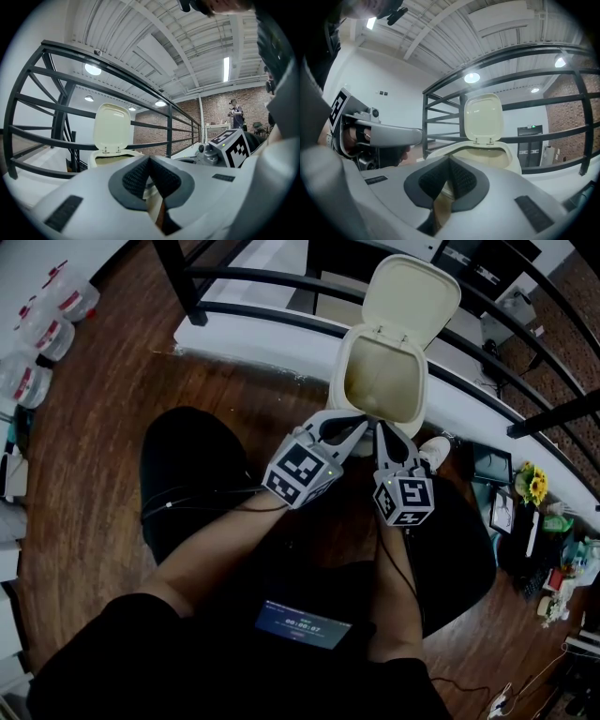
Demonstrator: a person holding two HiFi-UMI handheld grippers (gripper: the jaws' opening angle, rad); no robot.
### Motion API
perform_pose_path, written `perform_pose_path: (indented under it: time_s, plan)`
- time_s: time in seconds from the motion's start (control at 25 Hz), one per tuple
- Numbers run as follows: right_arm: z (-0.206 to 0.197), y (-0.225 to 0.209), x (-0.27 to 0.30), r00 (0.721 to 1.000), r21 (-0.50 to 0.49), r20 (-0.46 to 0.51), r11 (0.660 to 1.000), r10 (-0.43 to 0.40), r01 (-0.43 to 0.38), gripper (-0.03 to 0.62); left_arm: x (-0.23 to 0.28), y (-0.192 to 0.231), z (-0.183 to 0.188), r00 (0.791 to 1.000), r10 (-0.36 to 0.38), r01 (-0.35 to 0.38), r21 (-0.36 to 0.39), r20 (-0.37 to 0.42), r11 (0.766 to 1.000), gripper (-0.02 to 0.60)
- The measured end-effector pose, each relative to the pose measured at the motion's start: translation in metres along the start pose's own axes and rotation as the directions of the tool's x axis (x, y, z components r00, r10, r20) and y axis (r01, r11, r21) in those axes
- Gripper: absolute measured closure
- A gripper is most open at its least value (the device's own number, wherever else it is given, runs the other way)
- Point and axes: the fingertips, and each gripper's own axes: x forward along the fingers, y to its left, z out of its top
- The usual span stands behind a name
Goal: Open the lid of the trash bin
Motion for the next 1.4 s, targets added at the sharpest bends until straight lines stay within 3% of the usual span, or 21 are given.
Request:
perform_pose_path:
  time_s: [0.36, 0.64, 0.84, 1.4]
  plan:
    - [0.007, 0.006, 0.0, 1.0, 0.005, 0.0, 1.0, 0.008, -0.008, 0.576, -0.006, 0.002, 0.004, 1.0, 0.009, -0.009, 0.01, 0.009, 1.0, 0.569]
    - [0.041, 0.021, -0.02, 0.998, -0.009, 0.043, 0.999, 0.045, -0.045, 0.574, -0.012, -0.008, 0.021, 0.999, -0.021, 0.02, 0.025, 0.034, 0.999, 0.569]
    - [0.067, 0.034, -0.045, 0.994, -0.011, 0.076, 0.996, 0.084, -0.084, 0.574, -0.033, -0.023, 0.033, 0.998, -0.028, 0.029, -0.027, 0.057, 0.999, 0.569]
    - [0.063, 0.101, -0.147, 0.984, -0.006, 0.074, 0.987, 0.162, -0.162, 0.576, -0.112, -0.112, 0.036, 0.998, -0.014, 0.011, 0.057, 0.067, 0.998, 0.569]
